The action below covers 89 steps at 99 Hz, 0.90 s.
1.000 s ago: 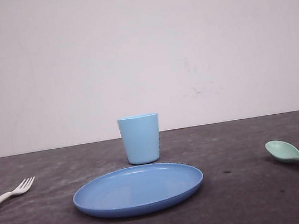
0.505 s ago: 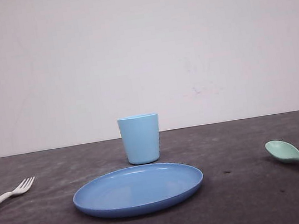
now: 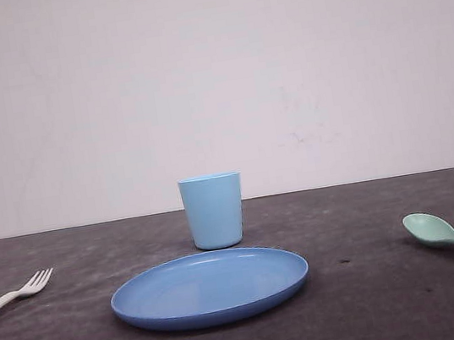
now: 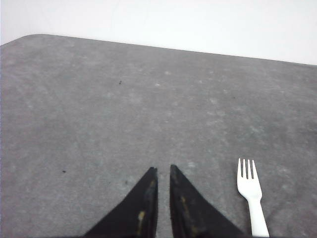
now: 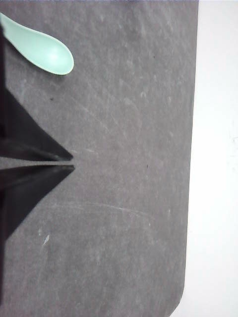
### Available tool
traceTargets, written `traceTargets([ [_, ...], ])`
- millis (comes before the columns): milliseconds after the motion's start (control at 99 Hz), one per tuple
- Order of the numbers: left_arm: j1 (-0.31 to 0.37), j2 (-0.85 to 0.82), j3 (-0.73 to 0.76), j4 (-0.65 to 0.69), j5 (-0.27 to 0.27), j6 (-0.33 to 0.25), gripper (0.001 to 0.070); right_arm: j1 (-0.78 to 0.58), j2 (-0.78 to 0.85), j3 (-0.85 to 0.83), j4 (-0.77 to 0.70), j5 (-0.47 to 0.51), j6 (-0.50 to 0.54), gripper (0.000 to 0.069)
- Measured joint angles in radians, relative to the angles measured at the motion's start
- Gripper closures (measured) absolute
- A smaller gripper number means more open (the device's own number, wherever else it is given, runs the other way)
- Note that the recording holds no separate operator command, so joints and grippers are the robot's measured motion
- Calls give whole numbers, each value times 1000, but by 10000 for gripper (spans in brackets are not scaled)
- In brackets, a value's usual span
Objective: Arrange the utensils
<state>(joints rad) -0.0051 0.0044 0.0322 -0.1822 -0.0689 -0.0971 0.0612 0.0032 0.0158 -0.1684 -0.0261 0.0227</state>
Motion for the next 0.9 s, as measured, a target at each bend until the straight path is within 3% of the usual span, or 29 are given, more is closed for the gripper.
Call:
traceTargets([
  [596, 0, 0, 0, 0, 0, 0, 691, 0, 0, 0, 0, 0, 1, 677],
  [899, 0, 0, 0, 0, 0, 0, 691, 0, 0, 0, 0, -3, 58, 677],
])
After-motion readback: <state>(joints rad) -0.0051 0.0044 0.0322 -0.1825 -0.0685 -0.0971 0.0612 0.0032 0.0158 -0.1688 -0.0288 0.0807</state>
